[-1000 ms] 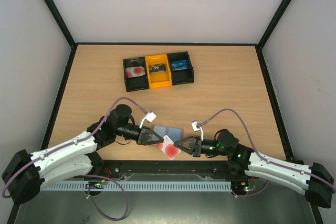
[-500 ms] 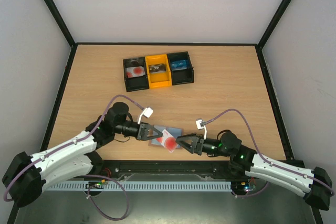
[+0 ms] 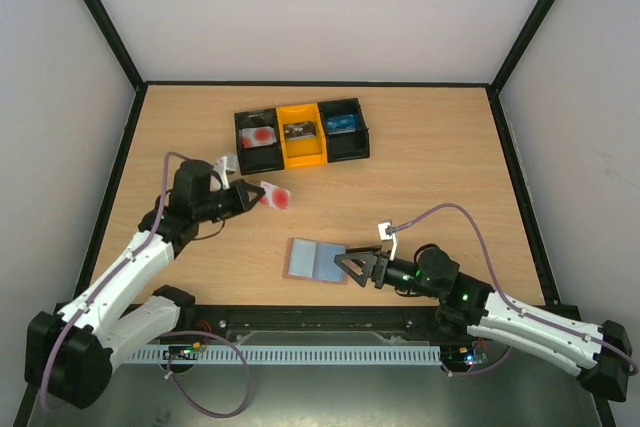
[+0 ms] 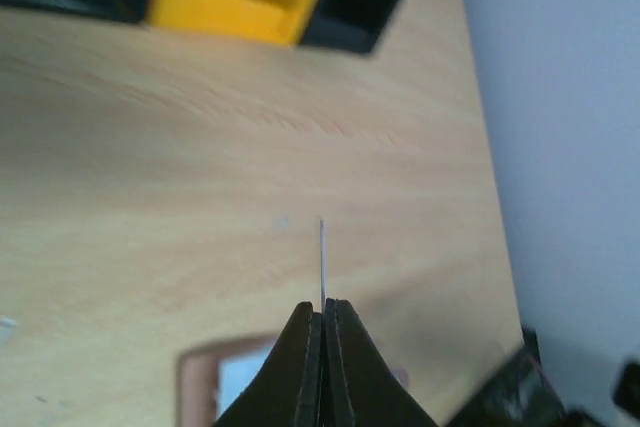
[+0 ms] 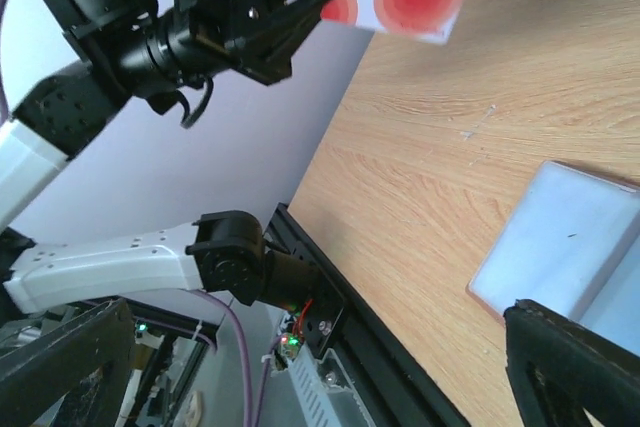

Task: Take the credit cards out of the card holder

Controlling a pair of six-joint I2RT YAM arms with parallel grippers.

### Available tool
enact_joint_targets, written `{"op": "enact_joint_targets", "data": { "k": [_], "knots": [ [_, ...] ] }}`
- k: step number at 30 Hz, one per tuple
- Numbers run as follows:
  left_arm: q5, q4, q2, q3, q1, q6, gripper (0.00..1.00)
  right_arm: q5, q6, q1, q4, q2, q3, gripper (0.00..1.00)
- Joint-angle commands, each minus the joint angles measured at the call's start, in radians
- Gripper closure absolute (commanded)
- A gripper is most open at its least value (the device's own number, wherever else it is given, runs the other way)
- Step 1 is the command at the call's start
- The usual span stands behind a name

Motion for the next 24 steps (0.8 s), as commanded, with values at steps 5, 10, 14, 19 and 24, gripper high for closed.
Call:
{"op": "enact_joint_targets", "data": {
  "k": [5, 10, 14, 19, 24],
  "knots": [
    [-0.268, 0.035, 0.174, 0.159, 0.117, 0.043, 0.97, 0.030, -0.024, -0.001, 0.019, 0.141, 0.045, 0.02],
    [-0.329, 0.091, 0.361, 0.296, 0.145, 0.062, 0.97, 0.056, -0.032, 0.000, -0.011, 0.177, 0.082, 0.02],
    [-0.408, 0.086, 0.522, 0.419, 0.160, 0.090, 0.97, 0.088, -0.039, -0.001, -0.024, 0.183, 0.105, 0.02],
    [-0.430, 0.110, 0.648, 0.514, 0.184, 0.091, 0.97, 0.096, -0.036, -0.001, -0.024, 0.211, 0.123, 0.02],
    [-0.440, 0.119, 0.740, 0.571, 0.196, 0.099, 0.97, 0.098, -0.040, 0.000, -0.025, 0.245, 0.134, 0.02]
  ]
}}
